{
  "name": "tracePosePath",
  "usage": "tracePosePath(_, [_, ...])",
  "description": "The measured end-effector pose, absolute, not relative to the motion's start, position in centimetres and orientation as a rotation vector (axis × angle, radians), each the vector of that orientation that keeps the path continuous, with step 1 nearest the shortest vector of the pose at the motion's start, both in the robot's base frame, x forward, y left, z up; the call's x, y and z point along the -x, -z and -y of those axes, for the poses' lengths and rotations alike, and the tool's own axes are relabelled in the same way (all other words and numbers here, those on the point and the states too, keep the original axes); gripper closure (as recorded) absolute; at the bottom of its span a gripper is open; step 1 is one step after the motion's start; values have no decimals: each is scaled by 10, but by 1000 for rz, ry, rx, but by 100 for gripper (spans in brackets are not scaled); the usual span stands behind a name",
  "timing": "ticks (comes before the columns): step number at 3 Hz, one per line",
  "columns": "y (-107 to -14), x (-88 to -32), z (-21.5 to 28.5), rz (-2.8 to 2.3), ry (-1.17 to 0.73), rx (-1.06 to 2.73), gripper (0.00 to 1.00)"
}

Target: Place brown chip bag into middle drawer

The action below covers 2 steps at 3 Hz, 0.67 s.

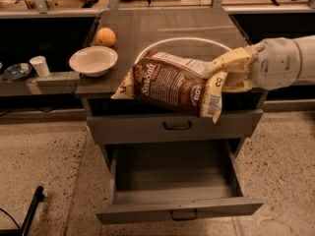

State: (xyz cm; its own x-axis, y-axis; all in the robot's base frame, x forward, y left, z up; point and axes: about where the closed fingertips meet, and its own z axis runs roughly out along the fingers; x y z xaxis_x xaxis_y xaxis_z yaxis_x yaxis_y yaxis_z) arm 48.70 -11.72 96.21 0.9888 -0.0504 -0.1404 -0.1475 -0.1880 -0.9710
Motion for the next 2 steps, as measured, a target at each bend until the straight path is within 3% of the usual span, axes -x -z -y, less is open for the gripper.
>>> tracePosePath(2, [-883,-483,90,42,-191,2260,100])
